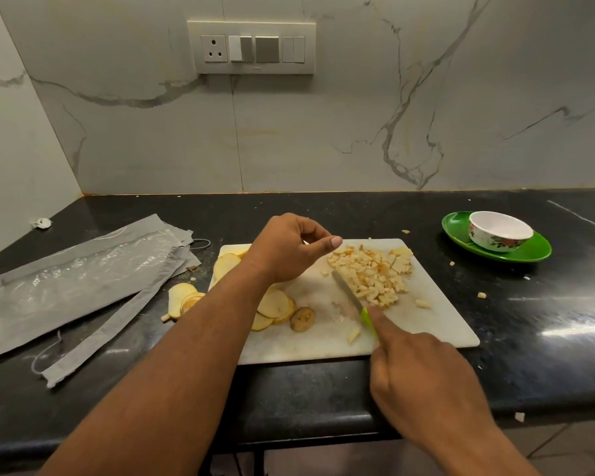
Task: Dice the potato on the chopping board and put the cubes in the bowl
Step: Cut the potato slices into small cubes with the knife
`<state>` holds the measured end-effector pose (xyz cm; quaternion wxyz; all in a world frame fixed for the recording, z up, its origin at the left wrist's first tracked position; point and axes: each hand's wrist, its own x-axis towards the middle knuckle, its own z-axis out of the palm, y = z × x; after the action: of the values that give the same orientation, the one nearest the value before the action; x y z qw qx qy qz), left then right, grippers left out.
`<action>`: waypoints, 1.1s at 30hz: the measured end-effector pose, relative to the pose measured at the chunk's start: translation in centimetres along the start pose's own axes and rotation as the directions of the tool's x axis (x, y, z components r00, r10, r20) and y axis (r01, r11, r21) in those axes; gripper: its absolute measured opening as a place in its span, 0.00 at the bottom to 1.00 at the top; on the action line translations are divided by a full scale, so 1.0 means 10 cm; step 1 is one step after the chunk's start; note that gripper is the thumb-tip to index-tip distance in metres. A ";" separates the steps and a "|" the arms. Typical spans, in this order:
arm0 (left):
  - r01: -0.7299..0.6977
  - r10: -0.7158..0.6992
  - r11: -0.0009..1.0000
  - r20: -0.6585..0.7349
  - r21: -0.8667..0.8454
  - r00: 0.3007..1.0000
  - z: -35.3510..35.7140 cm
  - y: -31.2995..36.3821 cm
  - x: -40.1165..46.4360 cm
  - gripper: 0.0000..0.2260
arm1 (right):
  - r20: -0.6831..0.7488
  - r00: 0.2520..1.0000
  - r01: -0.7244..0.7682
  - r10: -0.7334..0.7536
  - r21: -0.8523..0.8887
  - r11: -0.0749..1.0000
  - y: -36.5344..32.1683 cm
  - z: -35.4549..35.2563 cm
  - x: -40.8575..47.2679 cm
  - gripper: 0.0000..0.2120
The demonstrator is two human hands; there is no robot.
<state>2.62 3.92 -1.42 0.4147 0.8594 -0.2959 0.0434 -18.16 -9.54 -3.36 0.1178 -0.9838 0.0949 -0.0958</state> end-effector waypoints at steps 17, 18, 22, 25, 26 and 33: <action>0.012 -0.012 1.000 0.047 -0.004 0.999 -0.08 -0.01 -0.01 0.09 | -0.040 0.997 0.068 -0.072 -0.089 0.994 0.47 -0.06 -0.24 0.28; 0.013 -0.013 1.000 0.044 -0.007 0.999 -0.09 -0.02 -0.01 0.09 | -0.063 0.995 0.069 -0.073 -0.062 0.996 0.49 -0.06 -0.21 0.28; 0.035 -0.035 0.999 0.045 -0.010 0.998 -0.11 -0.02 -0.01 0.08 | -0.053 0.981 0.184 -0.184 -0.009 0.983 0.45 -0.01 -0.23 0.29; 0.037 -0.037 0.999 0.050 0.010 0.998 -0.11 -0.01 0.00 0.07 | -0.028 0.976 0.214 -0.214 -0.011 0.977 0.34 0.04 -0.21 0.29; 0.039 -0.040 0.999 0.049 0.009 0.998 -0.12 -0.01 0.00 0.07 | -0.015 0.982 0.190 -0.191 -0.053 0.980 0.32 0.03 -0.16 0.29; 0.099 -0.106 0.990 0.074 0.096 0.992 -0.32 -0.03 -0.02 0.07 | -0.047 0.987 0.153 -0.155 -0.041 0.987 0.17 0.03 0.12 0.27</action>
<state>3.15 6.51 0.44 0.3641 0.8928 -0.2652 0.0019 -17.23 -11.31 -3.89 0.0893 -0.9875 0.0234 -0.1274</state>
